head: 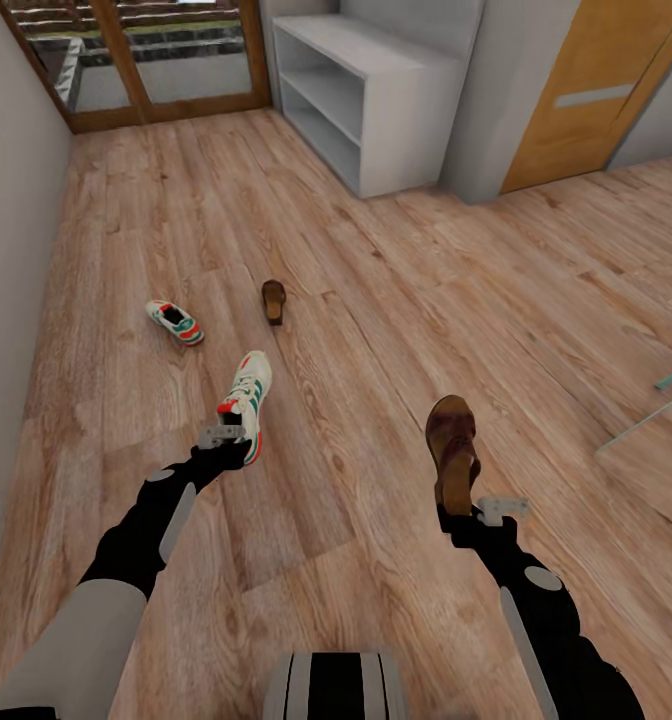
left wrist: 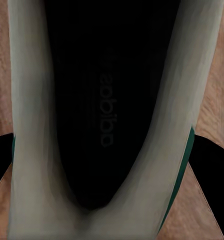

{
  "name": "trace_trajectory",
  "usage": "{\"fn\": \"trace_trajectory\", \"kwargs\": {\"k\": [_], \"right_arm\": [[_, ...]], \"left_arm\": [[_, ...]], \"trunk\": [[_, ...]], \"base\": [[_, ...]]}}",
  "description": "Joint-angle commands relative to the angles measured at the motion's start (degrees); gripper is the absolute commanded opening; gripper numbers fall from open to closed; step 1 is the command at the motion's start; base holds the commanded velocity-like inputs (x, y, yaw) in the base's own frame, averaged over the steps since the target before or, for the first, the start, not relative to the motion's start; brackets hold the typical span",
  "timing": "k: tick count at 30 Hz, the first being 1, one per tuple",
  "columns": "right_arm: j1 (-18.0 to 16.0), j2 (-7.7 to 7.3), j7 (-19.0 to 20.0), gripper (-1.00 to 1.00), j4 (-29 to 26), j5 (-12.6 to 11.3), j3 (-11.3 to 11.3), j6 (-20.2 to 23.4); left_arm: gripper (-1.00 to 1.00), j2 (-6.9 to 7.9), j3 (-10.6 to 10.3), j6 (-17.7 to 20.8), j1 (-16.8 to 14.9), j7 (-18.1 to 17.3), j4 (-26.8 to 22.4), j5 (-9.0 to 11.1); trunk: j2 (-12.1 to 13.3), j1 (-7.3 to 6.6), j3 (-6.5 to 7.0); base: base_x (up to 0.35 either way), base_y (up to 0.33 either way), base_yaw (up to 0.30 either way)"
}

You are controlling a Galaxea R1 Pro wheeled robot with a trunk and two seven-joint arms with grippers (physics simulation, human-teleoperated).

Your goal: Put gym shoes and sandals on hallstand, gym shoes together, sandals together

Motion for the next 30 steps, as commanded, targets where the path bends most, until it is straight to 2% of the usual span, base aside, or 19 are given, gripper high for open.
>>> {"fn": "trace_trajectory", "kwargs": {"k": [1, 30], "right_arm": [[-0.01, 0.00, -0.01, -1.00, -0.08, -0.24, -0.03, 0.35], [-0.01, 0.01, -0.01, -1.00, -0.07, -0.33, -0.03, 0.31]], "left_arm": [[-1.00, -0.01, 0.11, 0.46, -0.01, -0.16, -0.06, 0.45], [-1.00, -0.01, 0.11, 0.46, -0.01, -0.12, -0.07, 0.45]], "trunk": [[0.00, -0.03, 0.29], [0.39, -0.78, 9.43]], "base": [[0.000, 0.000, 0.000], [0.000, 0.000, 0.000]]}}
